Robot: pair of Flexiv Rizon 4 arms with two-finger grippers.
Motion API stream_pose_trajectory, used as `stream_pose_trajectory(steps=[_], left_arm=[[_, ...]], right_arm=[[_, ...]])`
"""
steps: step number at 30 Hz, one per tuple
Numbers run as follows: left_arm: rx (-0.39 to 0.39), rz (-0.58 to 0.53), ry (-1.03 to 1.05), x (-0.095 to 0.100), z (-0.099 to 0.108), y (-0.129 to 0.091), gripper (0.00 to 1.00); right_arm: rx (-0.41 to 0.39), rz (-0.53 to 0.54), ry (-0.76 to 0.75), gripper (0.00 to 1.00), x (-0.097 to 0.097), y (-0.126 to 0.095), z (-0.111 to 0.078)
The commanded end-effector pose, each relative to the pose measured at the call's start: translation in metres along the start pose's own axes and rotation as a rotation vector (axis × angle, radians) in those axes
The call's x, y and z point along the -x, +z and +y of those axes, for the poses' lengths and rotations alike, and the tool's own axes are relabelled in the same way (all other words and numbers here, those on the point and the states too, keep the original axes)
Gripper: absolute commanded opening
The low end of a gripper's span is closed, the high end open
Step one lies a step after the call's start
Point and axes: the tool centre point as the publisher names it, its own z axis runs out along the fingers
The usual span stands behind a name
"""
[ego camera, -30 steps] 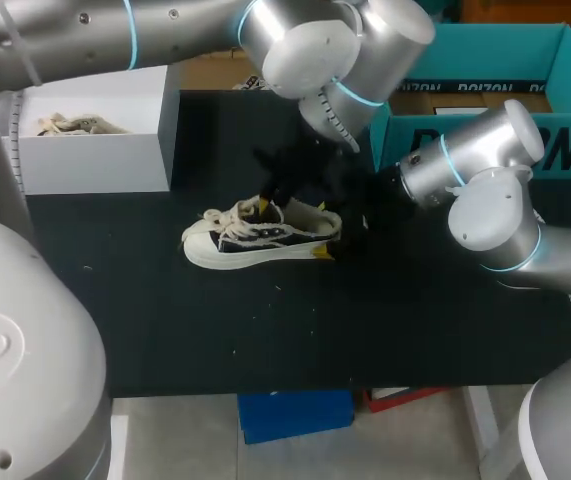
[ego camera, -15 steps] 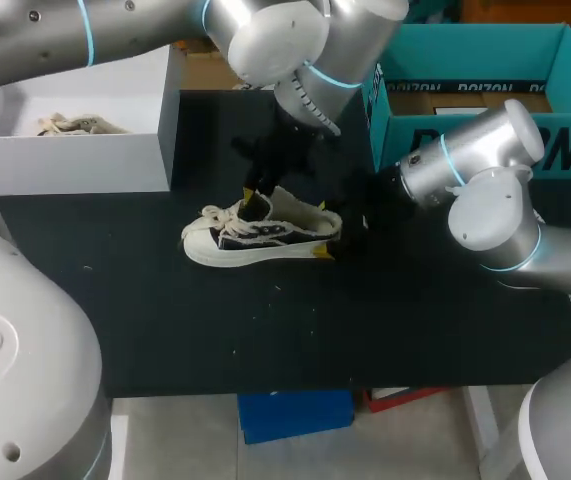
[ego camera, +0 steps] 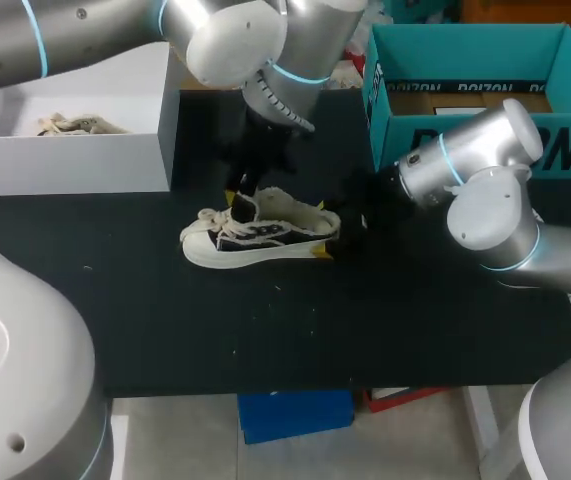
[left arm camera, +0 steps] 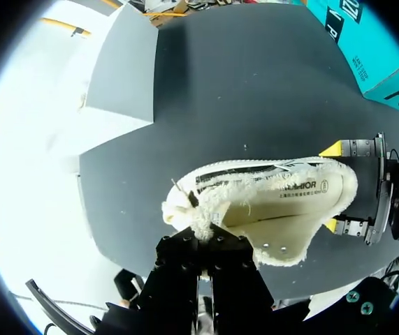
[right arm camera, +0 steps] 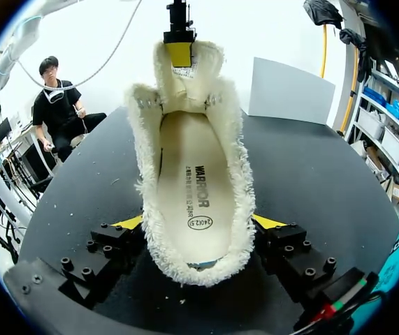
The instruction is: Take the shoe out of the shoebox, open the shoe tongue, remove and reinsert the insole, then place the shoe into the shoebox
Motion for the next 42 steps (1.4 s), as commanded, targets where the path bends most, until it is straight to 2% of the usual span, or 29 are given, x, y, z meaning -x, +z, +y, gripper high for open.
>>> stream_pose_trajectory(steps=[1, 10, 20, 22, 23, 25, 26, 27, 34, 42], left_arm=[[-0.019, 0.104, -0.004, 0.014, 0.009, 0.011, 0.00], [-0.044, 0.191, -0.027, 0.024, 0.011, 0.027, 0.00], [-0.015, 0.191, -0.016, 0.017, 0.010, 0.049, 0.00], [-0.012, 0.188, -0.015, 0.016, 0.010, 0.050, 0.13], [-0.012, 0.185, -0.014, 0.016, 0.009, 0.050, 0.33], [-0.012, 0.184, -0.012, 0.015, 0.009, 0.050, 0.47], [-0.013, 0.183, -0.010, 0.014, 0.008, 0.050, 0.86], [-0.014, 0.182, -0.010, 0.014, 0.008, 0.049, 1.00], [-0.019, 0.229, 0.039, 0.020, 0.006, 0.030, 1.00], [-0.054, 0.281, 0.307, 0.026, 0.008, -0.004, 1.00]], right_arm=[[-0.002, 0.000, 0.002, 0.00, 0.001, 0.001, -0.001], [-0.002, 0.000, 0.002, 0.00, 0.001, 0.001, -0.001], [-0.002, 0.000, 0.002, 0.00, 0.001, 0.001, -0.001], [-0.002, 0.000, 0.002, 0.00, 0.001, 0.001, -0.001], [-0.002, 0.000, 0.002, 0.00, 0.001, 0.001, -0.001], [-0.002, 0.000, 0.002, 0.00, 0.001, 0.001, -0.001], [-0.002, 0.000, 0.002, 0.00, 0.001, 0.001, -0.001], [-0.002, 0.000, 0.002, 0.00, 0.001, 0.001, -0.001], [-0.002, 0.000, 0.002, 0.00, 0.001, 0.001, -0.001], [-0.002, 0.000, 0.002, 0.00, 0.001, 0.001, -0.001]])
